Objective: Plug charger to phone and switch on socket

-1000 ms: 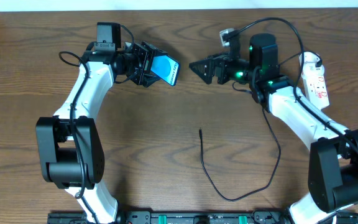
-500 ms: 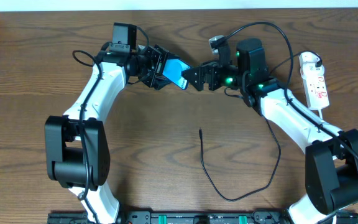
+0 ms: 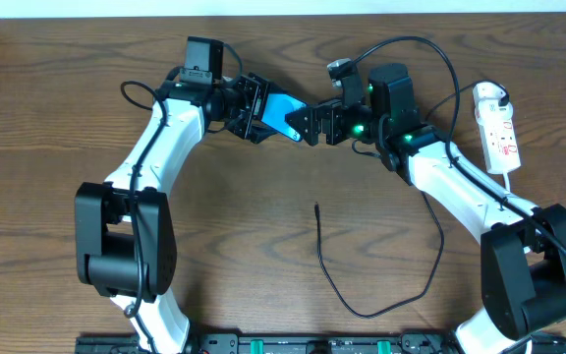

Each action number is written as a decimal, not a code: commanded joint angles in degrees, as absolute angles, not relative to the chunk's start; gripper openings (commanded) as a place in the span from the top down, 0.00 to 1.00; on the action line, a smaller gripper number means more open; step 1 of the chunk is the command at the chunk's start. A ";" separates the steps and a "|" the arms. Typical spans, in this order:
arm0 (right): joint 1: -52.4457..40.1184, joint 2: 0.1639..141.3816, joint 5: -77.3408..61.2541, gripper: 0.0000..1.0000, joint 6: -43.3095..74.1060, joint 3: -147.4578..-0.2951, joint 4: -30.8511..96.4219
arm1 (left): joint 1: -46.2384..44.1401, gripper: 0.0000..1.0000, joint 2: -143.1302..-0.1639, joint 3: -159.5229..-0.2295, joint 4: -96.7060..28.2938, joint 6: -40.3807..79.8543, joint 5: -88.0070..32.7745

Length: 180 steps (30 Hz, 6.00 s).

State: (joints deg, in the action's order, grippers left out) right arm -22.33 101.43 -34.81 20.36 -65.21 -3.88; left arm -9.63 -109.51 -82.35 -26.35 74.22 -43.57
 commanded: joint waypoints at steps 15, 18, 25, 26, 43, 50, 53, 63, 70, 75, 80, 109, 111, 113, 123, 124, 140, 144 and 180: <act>-22.74 102.02 -31.75 0.04 19.64 -65.89 -3.53 | -14.06 0.93 -107.68 -82.41 -22.35 77.43 -44.36; -23.11 102.02 -30.89 0.04 19.64 -65.89 -3.40 | -14.50 0.93 -107.68 -82.41 -22.33 79.11 -44.34; -24.21 102.02 -29.89 0.06 19.64 -65.89 -3.38 | -14.55 0.93 -107.68 -82.41 -21.89 82.56 -44.31; -24.34 102.02 -29.67 0.07 19.64 -65.89 -3.40 | -14.55 0.93 -107.68 -82.41 -21.85 83.31 -44.31; -24.53 102.02 -28.58 0.22 19.62 -65.89 -2.76 | -14.55 0.93 -107.68 -82.41 -18.87 85.67 -46.48; -24.53 102.02 -28.58 0.30 19.62 -65.89 -2.76 | -14.57 0.93 -107.68 -82.41 -18.90 85.65 -46.50; -24.53 102.02 -28.58 0.38 19.62 -65.89 -2.76 | -14.57 0.93 -107.68 -82.41 -18.92 85.65 -46.50; -24.53 102.02 -28.62 0.90 19.64 -65.89 -2.74 | -14.55 0.93 -107.68 -82.41 -18.92 85.65 -46.44; -24.47 102.02 -29.10 0.99 19.68 -65.89 -2.81 | -14.55 0.93 -107.68 -82.41 -18.92 85.62 -46.44; -23.40 102.02 -29.06 0.99 19.68 -65.89 -3.90 | -14.48 0.70 -107.68 -82.41 -18.92 84.49 -46.52; -19.92 102.02 -29.02 0.99 21.15 -65.91 -4.54 | -14.37 0.37 -107.68 -82.41 -16.58 83.88 -50.59; -12.12 102.02 -35.53 0.99 90.15 -65.89 -21.80 | -14.46 0.09 -107.68 -82.41 -6.68 89.71 -31.79; -12.67 102.02 -35.59 0.99 93.54 -65.89 -21.41 | -14.46 0.09 -107.68 -82.41 -6.66 91.39 -30.52; -13.19 102.02 -35.75 0.99 96.03 -65.89 -21.41 | -14.52 0.09 -107.68 -82.41 -6.63 91.64 -29.43; -15.46 102.02 -37.85 0.99 100.82 -65.89 -21.43 | -14.61 0.08 -107.68 -82.41 -3.62 91.64 -29.10; -15.68 102.02 -38.11 0.99 102.21 -65.89 -21.45 | -14.61 0.09 -107.68 -82.41 -3.29 91.64 -29.08; -18.83 102.02 -38.76 0.98 109.32 -65.89 -22.20 | -15.38 0.09 -107.68 -82.41 -3.38 91.59 -29.15; -19.25 102.02 -39.62 0.99 109.71 -65.89 -23.03 | -15.79 0.10 -107.68 -82.37 -3.60 91.59 -29.30; -20.84 102.02 -40.05 0.29 109.03 -65.89 -23.46 | -15.92 0.93 -107.68 -82.37 -3.75 91.59 -29.28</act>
State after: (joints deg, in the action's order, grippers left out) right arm -20.12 102.72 -38.46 111.18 -64.77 -23.44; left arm -15.88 -108.55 -82.19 -4.23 91.11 -29.50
